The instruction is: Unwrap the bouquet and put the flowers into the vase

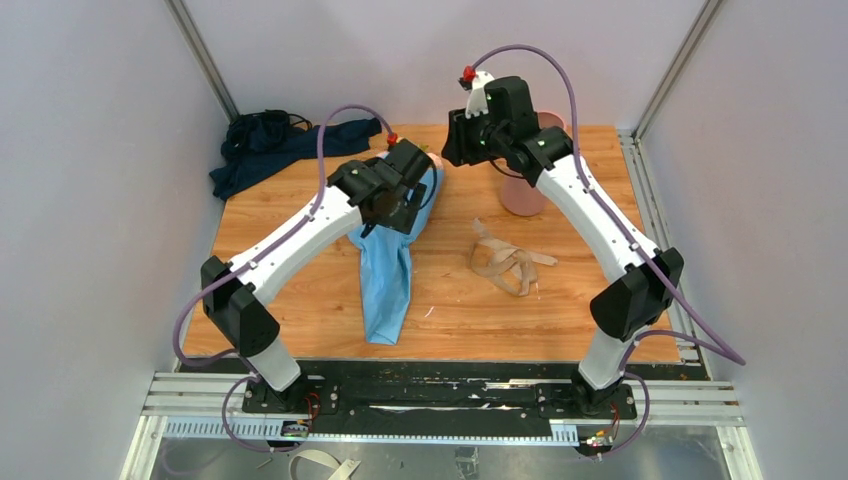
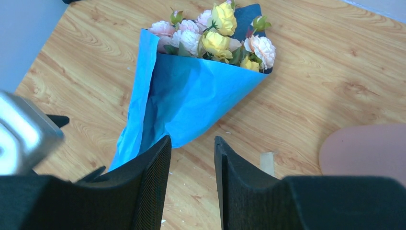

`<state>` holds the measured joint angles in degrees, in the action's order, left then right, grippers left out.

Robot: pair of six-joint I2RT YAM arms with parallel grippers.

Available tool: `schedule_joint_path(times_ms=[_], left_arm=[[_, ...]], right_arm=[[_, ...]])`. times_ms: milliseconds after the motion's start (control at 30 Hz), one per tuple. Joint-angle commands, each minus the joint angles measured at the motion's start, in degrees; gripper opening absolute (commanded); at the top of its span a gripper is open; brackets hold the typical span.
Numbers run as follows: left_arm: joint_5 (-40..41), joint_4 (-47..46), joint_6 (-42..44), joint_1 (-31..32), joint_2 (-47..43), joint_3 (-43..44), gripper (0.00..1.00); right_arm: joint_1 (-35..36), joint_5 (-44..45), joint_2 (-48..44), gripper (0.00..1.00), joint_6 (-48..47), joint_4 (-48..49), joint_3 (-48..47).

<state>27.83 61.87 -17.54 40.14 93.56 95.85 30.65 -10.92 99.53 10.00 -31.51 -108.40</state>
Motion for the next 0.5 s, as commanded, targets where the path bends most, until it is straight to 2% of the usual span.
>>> schedule_joint_path(times_ms=[0, 133, 400, 467], left_arm=[[5.46, 1.86, -3.22, 4.91, 2.41, -1.08, 0.88], [6.05, 1.97, -6.01, 8.19, 4.86, -3.38, 0.87], [7.16, 1.84, -11.70, 8.60, 7.24, -7.63, 0.80], [8.20, 1.77, -12.70, 8.64, 7.37, -8.48, 0.72]], right_arm=[[-0.21, -1.69, 1.09, 0.42, -0.57, -1.62, -1.26], [-1.01, -4.93, 3.48, 0.42, -1.04, -3.65, -6.78], [-1.68, -10.33, 10.49, 0.42, -1.68, -9.76, -18.40], [-1.94, -11.45, 10.75, 0.42, -1.40, -9.78, -18.39]])
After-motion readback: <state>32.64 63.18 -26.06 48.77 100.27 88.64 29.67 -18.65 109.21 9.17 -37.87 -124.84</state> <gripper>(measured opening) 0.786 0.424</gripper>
